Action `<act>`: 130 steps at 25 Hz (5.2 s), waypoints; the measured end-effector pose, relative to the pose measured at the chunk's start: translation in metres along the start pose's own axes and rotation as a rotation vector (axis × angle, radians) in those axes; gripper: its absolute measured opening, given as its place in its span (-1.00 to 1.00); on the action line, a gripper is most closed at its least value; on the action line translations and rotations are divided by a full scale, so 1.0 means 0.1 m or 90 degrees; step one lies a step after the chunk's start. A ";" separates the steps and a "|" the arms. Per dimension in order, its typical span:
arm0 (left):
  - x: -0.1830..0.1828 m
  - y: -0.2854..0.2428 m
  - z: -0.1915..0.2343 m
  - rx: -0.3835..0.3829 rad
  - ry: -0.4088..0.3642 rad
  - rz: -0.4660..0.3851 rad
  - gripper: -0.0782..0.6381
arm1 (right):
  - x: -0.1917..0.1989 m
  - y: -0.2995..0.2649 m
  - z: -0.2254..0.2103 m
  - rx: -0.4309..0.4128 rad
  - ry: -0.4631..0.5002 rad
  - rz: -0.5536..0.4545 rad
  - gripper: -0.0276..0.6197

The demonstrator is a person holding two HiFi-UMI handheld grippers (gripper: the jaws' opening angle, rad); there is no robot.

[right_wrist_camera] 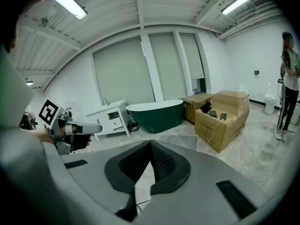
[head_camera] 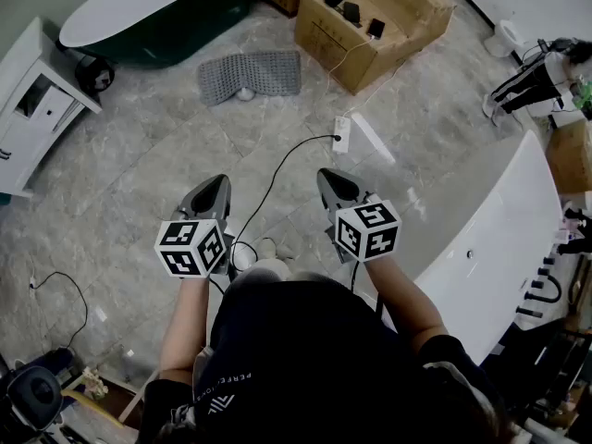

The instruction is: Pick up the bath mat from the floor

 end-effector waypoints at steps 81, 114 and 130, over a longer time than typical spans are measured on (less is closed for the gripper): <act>-1.87 -3.68 2.20 -0.062 0.048 0.020 -0.77 | -1.56 -4.13 -2.13 -0.078 -0.035 0.145 -0.91; -1.83 -4.70 3.18 -0.065 0.085 0.077 -0.76 | -1.42 -5.63 -2.51 -0.074 -0.031 0.240 -0.91; -1.63 -5.58 3.24 -0.156 0.070 0.093 -0.76 | -1.05 -6.40 -2.99 -0.202 -0.005 0.308 -0.88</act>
Point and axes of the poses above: the fingertips, and each gripper's own axes: y backward along the fingers, z to its left, x out of its underside, the point moved 3 cm from there along y, backward along the fingers, and after that the axes turned 3 degrees about y, right-handed, at the moved point
